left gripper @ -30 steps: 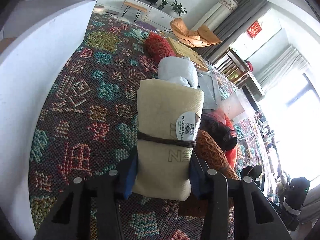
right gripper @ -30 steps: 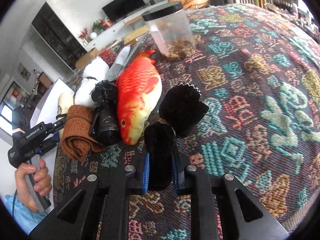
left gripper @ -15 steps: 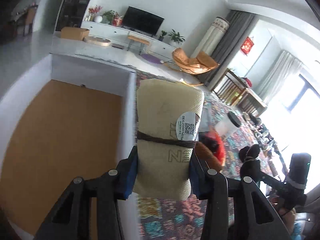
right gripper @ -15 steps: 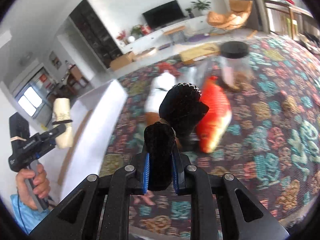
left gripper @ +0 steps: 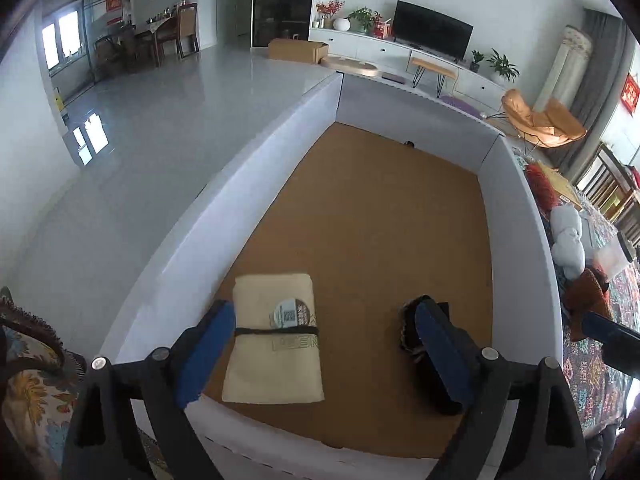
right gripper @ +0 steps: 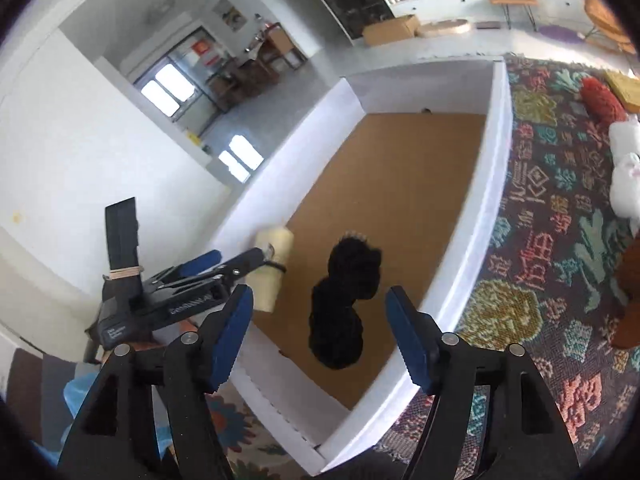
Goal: Organize soft objects
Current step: 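Carry both items over the white box and open both tools to drop them, then move the left tool to the brown knit hat while the right tool approaches the red fish plush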
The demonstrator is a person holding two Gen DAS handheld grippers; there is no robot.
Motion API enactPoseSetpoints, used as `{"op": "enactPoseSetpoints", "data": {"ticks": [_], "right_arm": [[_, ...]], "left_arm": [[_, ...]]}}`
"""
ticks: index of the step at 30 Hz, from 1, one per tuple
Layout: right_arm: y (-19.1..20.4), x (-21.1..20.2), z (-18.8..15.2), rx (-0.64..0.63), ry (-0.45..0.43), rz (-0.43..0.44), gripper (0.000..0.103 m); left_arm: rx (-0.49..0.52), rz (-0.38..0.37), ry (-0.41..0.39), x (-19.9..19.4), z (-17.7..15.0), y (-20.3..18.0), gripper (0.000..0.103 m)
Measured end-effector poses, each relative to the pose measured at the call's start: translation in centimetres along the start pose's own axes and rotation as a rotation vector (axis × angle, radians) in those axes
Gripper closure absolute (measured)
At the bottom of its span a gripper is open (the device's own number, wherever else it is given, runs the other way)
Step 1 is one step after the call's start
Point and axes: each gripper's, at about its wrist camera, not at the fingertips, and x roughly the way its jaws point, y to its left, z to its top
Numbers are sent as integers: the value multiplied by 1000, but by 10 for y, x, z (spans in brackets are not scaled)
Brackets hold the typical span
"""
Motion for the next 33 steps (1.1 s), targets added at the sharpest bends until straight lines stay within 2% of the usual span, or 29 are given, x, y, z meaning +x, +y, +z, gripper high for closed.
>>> {"op": "enactPoseSetpoints", "data": {"ticks": [3, 7, 10, 14, 16, 18, 21, 24, 26, 28, 30, 33], "right_arm": [[-25, -33, -18, -7, -86, -190, 31], [-86, -87, -46, 51, -217, -501, 31], [-149, -120, -66, 173, -260, -706, 31], [-235, -150, -88, 405, -239, -876, 31], [-265, -159, -96, 471, -225, -923, 31], [-278, -168, -101, 500, -231, -945, 31], [-297, -169, -97, 515, -232, -939, 31], [-308, -164, -82, 471, -234, -949, 31], [-322, -154, -74, 447, -199, -974, 31], [-329, -151, -66, 427, -217, -987, 24], [-335, -151, -63, 430, -229, -971, 23], [-338, -151, -64, 444, -237, -958, 19]], "left_arm": [[-10, -43, -38, -4, 1, -16, 11], [46, -174, -83, -21, -2, -69, 11], [154, -293, -97, -33, -10, -130, 11], [312, -441, -64, -39, -35, -223, 4], [372, -479, -14, -30, -53, -266, 3], [422, -491, 29, -12, -71, -300, 3], [444, -427, 66, 21, -86, -331, 3], [400, -364, 78, 61, -87, -334, 4], [367, -368, 77, 85, -81, -330, 2], [357, -373, 82, 103, -78, -330, 1], [370, -333, 67, 112, -74, -332, 1], [367, -357, 65, 113, -70, -331, 1]]}}
